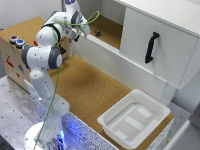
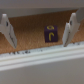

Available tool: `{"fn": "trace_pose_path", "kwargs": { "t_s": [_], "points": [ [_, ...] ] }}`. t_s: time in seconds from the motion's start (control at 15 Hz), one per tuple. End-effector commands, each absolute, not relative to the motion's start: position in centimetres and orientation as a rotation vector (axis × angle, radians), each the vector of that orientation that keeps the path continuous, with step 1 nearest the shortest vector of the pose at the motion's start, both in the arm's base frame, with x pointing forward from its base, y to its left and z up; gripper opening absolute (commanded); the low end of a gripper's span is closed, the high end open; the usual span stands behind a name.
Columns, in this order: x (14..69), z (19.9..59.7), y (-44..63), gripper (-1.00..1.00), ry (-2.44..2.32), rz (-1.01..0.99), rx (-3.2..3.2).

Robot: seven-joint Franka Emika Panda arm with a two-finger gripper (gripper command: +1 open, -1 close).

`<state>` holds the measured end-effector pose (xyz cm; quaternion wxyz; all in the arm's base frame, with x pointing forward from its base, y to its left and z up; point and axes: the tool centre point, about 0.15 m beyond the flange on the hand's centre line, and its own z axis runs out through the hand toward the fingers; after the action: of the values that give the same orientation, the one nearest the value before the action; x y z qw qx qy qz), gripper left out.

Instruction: Go towards the purple block and pick it up

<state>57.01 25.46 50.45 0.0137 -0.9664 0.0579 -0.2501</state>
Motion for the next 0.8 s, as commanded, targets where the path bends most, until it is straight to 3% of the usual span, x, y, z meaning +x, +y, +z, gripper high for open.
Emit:
{"fn": "trace_pose_path", "kwargs": {
  "t_s": [0.0,0.73],
  "points": [
    [63.7,51.3,28.7,1.00,0.209,-0.681,-3.274],
    [65.1,49.1,22.3,1.00,0.304,-0.718,-3.225]
  ]
}}
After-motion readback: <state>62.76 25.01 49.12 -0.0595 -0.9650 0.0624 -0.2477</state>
